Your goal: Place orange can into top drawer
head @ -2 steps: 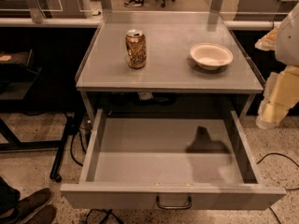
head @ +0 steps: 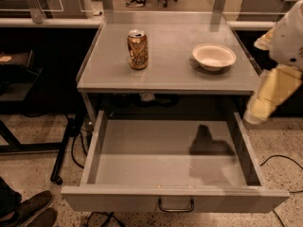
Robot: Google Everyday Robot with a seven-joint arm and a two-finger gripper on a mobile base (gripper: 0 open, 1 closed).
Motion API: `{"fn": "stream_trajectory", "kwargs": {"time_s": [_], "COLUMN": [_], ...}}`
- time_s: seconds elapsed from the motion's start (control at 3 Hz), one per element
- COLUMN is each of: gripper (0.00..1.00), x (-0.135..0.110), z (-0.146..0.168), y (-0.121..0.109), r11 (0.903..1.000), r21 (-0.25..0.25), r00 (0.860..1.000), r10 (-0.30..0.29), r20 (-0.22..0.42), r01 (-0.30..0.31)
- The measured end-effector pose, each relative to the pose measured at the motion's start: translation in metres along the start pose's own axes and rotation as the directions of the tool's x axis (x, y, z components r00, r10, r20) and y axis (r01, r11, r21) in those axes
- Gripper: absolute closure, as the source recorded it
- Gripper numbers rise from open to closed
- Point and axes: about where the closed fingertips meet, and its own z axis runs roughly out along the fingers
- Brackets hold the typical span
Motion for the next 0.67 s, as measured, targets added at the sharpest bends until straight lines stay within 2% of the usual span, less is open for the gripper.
{"fn": "stream_trajectory", "kwargs": {"time_s": [0.33, 0.67], "gripper": [0.0, 0.0], "x": [-0.04, -0.078], "z": [0.034, 0.06], "y": [-0.038, -0.072], "r11": [0.9941, 0.985], "r21": [0.028, 0.026], "r00": [0.987, 0.964], "r10": [0.1, 0.161], "r20": [0.123, 0.212], "r01": [-0.105, -0.171]}}
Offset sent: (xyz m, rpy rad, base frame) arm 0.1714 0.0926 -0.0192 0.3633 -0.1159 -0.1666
